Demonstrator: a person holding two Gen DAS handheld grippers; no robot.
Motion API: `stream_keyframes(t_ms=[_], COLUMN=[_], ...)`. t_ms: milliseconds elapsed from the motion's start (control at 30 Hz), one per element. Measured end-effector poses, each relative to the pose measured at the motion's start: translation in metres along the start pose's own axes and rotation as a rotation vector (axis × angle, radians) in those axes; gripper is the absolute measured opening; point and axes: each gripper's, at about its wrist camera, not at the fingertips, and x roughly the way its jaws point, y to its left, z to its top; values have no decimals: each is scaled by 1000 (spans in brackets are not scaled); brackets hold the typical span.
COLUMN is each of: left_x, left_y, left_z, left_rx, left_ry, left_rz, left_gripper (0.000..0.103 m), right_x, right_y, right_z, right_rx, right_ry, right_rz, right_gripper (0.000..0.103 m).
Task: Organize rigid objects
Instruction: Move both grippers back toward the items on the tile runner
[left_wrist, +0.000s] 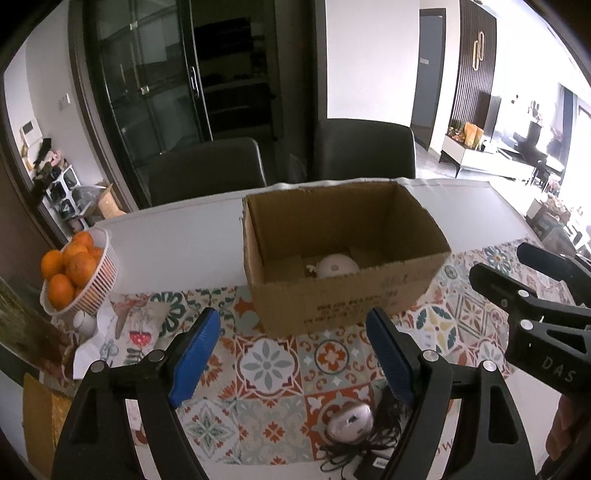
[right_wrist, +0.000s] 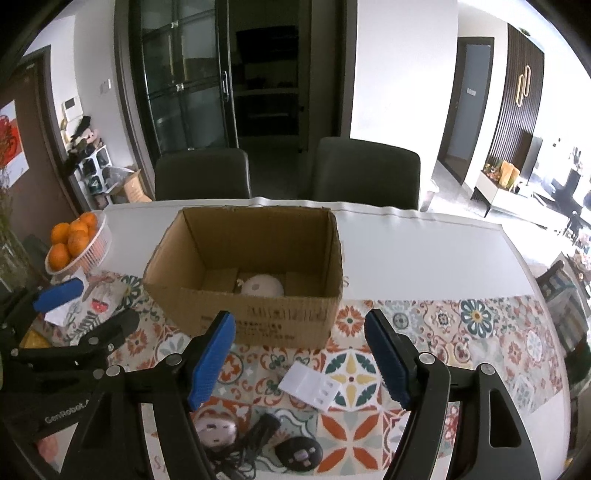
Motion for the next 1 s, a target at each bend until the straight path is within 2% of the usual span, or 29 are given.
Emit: stream_keyframes(t_ms=[433,667,1000], left_x=[-4,2,20], left_y=[-4,-10,-19], left_z=[-40,-57,-81], left_rx=[-17,-11,9], left_ry=[56,98,170], left_rz=[-15,-33,-43], left_gripper=[81,81,81], right_x=[-7,-3,12], right_y=[6,3,-2], right_z=[-39,-62,-90], right_rx=[0,32,35], right_ry=[33,83,158], right_rz=[11,36,26], right_gripper=[73,73,73])
